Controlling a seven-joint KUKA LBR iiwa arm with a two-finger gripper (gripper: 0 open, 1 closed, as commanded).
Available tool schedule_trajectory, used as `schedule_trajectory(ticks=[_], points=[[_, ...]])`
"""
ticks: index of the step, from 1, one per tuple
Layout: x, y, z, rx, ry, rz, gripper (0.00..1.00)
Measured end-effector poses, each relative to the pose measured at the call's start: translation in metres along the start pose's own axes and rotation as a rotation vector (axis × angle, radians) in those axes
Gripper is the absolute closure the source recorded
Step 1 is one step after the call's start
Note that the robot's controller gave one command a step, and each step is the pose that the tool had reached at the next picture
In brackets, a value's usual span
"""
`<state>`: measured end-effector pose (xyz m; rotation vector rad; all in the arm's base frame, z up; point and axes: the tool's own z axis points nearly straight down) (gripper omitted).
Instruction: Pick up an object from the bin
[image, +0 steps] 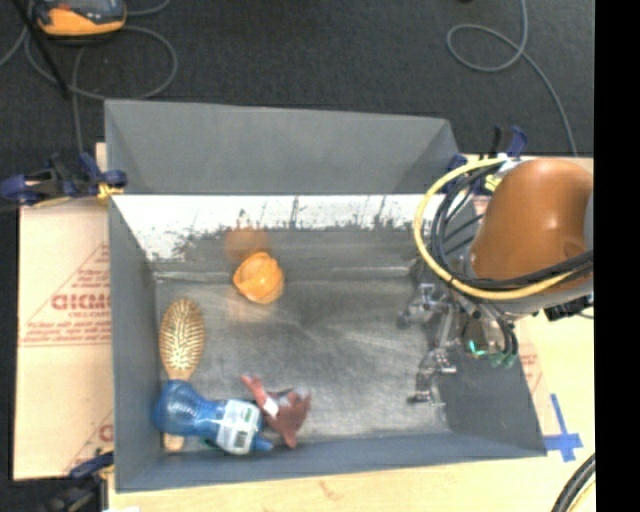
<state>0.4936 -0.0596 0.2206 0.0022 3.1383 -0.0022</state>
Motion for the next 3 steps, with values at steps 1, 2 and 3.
schedule_trajectory(ticks=[1,2,3], points=[[-0.012,0.038,0.036,0.001,-0.009,-0.004,0.0],[-0.014,0.076,0.075,-0.002,0.001,-0.131,0.0],[-0.025,0.106,0.133,-0.003,-0.005,-0.136,0.0]])
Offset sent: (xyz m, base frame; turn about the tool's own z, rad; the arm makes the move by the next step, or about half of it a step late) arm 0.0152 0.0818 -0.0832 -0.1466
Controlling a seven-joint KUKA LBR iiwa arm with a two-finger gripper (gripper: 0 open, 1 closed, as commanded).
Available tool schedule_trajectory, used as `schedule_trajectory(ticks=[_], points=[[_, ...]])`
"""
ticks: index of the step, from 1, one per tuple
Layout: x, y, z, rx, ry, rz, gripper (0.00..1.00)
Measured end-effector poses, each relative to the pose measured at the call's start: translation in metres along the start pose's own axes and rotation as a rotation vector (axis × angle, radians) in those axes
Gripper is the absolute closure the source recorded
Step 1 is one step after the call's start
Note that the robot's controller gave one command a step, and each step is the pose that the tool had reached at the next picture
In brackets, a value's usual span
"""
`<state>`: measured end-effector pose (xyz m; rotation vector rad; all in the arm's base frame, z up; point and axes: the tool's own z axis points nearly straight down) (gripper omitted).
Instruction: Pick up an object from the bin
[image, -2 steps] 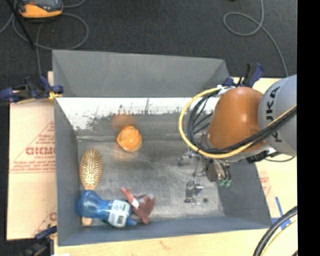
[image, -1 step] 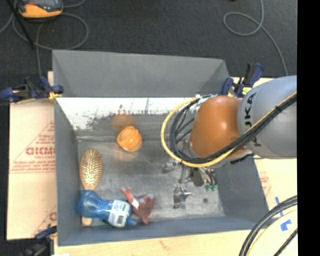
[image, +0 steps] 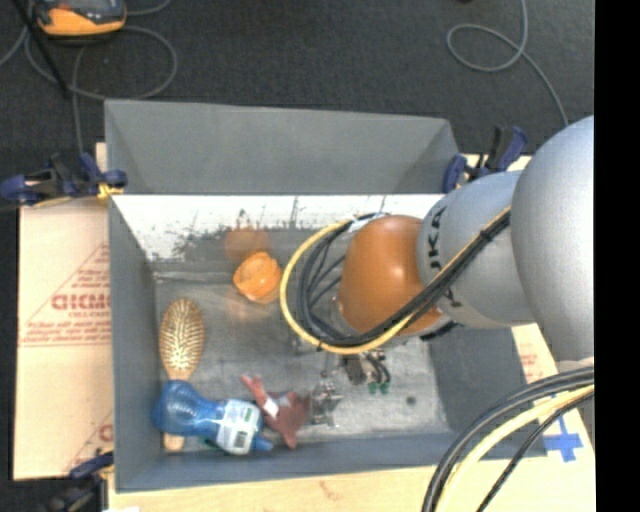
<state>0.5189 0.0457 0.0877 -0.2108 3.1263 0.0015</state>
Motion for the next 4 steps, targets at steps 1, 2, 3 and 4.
schedule_trajectory(ticks=[1,2,3,4], points=[[-0.0023,0.0523,0.0009,-0.001,0.004,-0.288,1.0],[-0.002,0.052,0.0012,-0.001,0.005,-0.288,0.0],[-0.0022,0.0518,0.001,0.0,0.005,-0.289,1.0],[-0.0022,0.0518,0.001,0.0,0.005,-0.289,1.0]])
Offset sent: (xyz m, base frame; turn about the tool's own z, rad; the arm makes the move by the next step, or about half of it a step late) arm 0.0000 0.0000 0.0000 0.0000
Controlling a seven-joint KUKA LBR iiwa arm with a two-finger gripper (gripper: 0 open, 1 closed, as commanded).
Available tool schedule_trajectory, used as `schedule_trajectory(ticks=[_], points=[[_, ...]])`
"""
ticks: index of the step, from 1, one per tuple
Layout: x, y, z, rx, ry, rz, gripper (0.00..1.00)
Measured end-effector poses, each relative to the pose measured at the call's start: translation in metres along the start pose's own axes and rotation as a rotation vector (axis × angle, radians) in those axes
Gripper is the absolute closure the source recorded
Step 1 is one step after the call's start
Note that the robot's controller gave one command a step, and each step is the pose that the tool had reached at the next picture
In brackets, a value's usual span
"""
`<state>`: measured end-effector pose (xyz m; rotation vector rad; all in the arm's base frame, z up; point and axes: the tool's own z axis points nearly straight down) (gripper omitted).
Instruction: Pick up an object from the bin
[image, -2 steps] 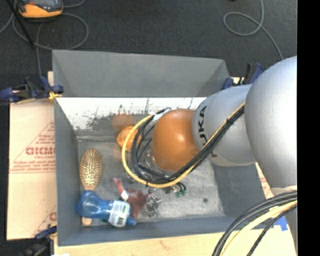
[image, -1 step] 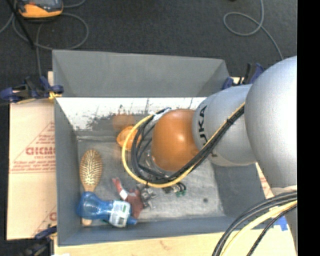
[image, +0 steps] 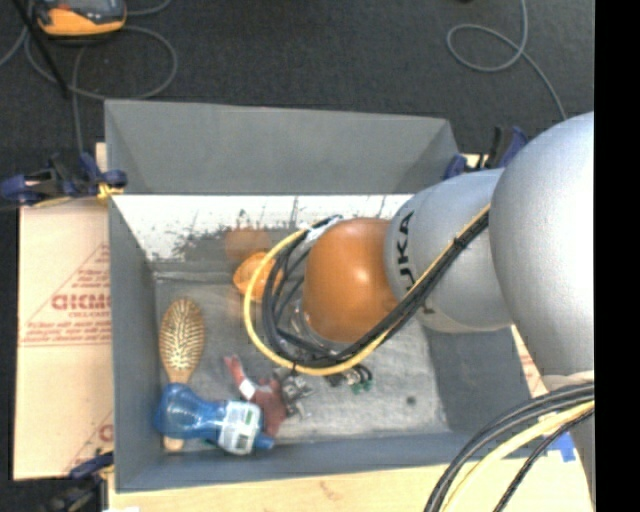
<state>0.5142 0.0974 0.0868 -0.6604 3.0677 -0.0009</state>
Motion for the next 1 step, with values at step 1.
schedule_trajectory(ticks=[1], points=[[0.0043,-0.0251,0.0111,-0.003,0.003,0.188,1.0]])
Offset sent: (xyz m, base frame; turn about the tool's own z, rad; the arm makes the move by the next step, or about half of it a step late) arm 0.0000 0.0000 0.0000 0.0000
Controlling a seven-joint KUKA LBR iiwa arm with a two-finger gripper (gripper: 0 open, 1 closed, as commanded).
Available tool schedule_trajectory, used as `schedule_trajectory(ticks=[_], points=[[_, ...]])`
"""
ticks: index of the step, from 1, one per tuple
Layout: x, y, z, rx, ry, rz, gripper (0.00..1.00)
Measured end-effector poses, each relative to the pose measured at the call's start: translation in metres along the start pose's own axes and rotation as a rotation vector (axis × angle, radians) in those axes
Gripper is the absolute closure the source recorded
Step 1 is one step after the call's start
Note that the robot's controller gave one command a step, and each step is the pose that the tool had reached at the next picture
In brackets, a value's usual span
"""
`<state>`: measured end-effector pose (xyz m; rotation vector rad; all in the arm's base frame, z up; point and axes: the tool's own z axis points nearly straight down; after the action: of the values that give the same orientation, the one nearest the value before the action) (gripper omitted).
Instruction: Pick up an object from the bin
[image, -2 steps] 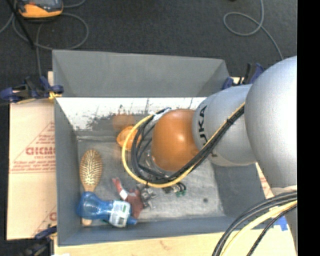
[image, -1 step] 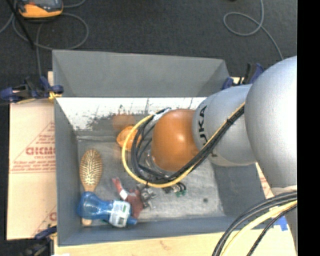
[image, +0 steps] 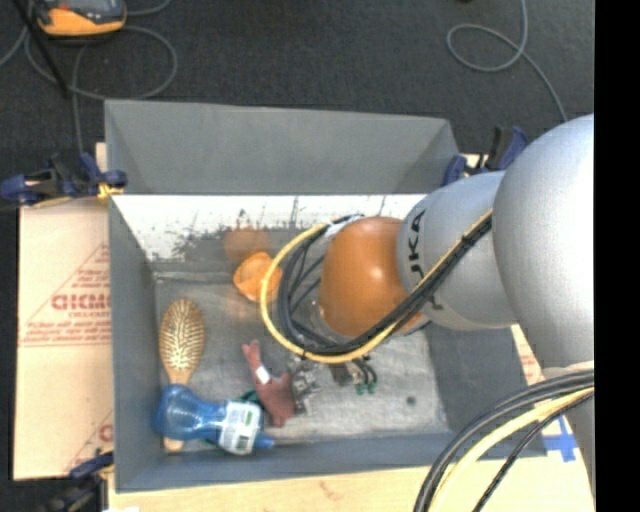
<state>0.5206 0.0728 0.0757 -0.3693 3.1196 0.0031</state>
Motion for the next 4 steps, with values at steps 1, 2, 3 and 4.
schedule_trajectory(ticks=[1,2,3,4], points=[[0.0,0.0,0.0,0.0,0.0,-0.001,1.0],[-0.01,-0.02,-0.049,0.001,0.004,-0.014,1.0],[0.005,0.012,-0.064,0.004,-0.011,0.003,1.0],[0.012,0.024,-0.059,0.0,0.006,-0.01,1.0]])
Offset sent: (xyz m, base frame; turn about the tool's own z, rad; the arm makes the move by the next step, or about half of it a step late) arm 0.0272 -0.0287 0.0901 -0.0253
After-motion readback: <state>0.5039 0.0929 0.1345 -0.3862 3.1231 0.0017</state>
